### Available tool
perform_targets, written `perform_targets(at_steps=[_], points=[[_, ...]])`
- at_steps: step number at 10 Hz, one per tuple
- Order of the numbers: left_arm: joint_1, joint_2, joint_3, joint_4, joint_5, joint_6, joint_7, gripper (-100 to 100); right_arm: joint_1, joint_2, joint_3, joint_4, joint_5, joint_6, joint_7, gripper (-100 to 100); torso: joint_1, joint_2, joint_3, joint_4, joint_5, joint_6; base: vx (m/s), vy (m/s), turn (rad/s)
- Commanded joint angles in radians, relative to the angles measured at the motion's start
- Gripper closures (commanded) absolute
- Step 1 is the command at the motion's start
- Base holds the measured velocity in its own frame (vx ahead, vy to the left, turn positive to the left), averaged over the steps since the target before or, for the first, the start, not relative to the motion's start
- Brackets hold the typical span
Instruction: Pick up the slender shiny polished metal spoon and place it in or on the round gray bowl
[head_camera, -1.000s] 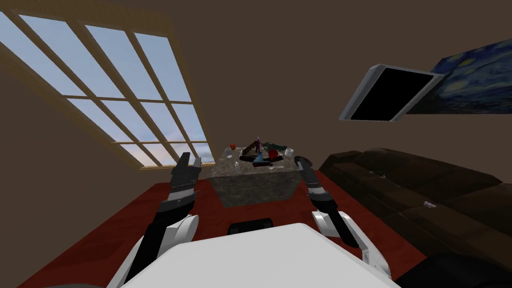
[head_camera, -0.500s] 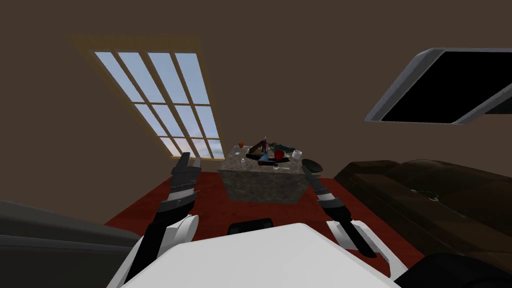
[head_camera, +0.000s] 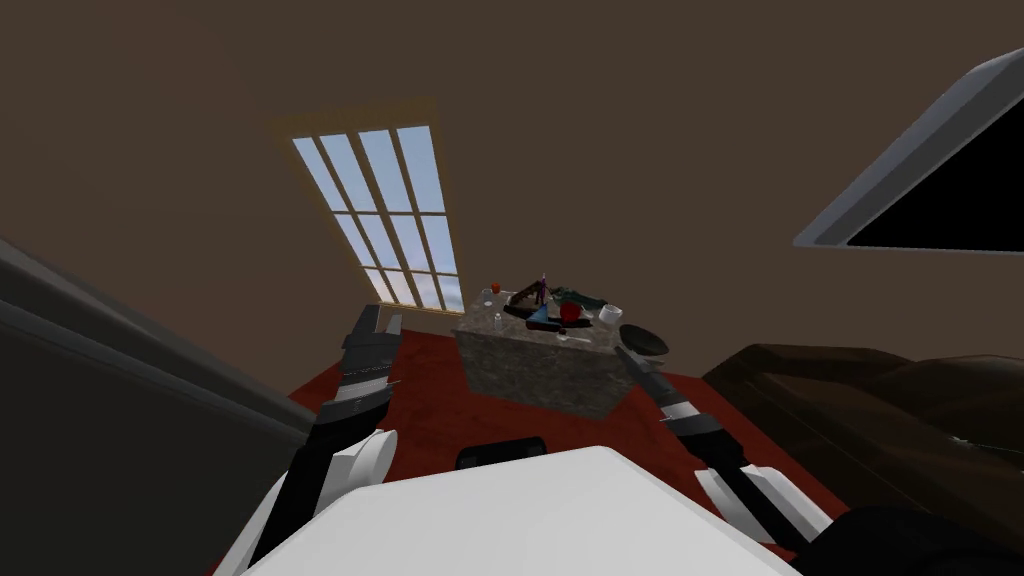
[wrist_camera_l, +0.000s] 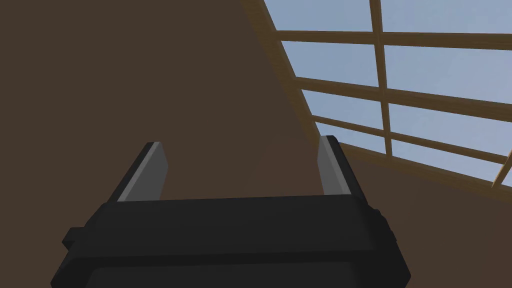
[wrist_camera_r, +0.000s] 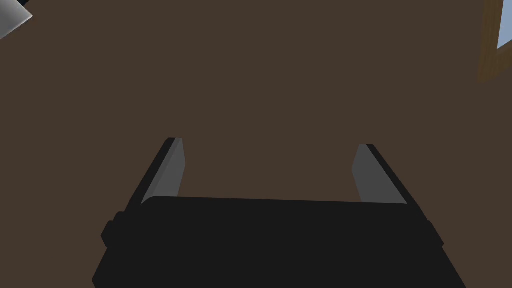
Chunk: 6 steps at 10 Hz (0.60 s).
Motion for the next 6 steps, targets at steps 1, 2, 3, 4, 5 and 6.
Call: perform_targets(at_steps=[1, 2, 3, 4, 5, 6], points=[[0.0, 0.0, 0.0, 0.0, 0.0, 0.0, 0.0, 0, 0.013, -0.01, -0.016, 0.044, 0.023, -0.017, 0.008, -100, 0.0, 0.0, 0.0, 0.0, 0.0, 0.0, -0.041, -0.012, 0.188], [0.0, 0.0, 0.0, 0.0, 0.0, 0.0, 0.0, 0, 0.013, -0.01, -0.016, 0.044, 0.023, -0.017, 0.008, -100, 0.0, -0.001, 0.0, 0.0, 0.0, 0.001, -0.014, -0.005, 0.014], [0.0, 0.0, 0.0, 0.0, 0.0, 0.0, 0.0, 0, 0.033, -0.035, -0.043, 0.078, 0.067, -0.032, 0.019, -100, 0.001, -0.002, -0.001, 0.0, 0.0, 0.001, -0.025, 0.006, 0.295], [0.0, 0.0, 0.0, 0.0, 0.0, 0.0, 0.0, 0, 0.033, -0.035, -0.043, 0.093, 0.067, -0.032, 0.019, -100, 0.001, -0.002, -0.001, 0.0, 0.0, 0.0, -0.03, -0.007, 0.197], [0.0, 0.0, 0.0, 0.0, 0.0, 0.0, 0.0, 0, 0.054, -0.061, -0.07, 0.141, 0.112, -0.047, 0.03, -100, 0.001, -0.002, -0.001, 0.0, 0.0, 0.001, -0.039, -0.002, 0.322], [0.0, 0.0, 0.0, 0.0, 0.0, 0.0, 0.0, 0, 0.054, -0.061, -0.07, 0.143, 0.112, -0.047, 0.03, -100, 0.001, -0.001, -0.001, 0.0, 0.0, 0.0, -0.031, -0.007, 0.176]])
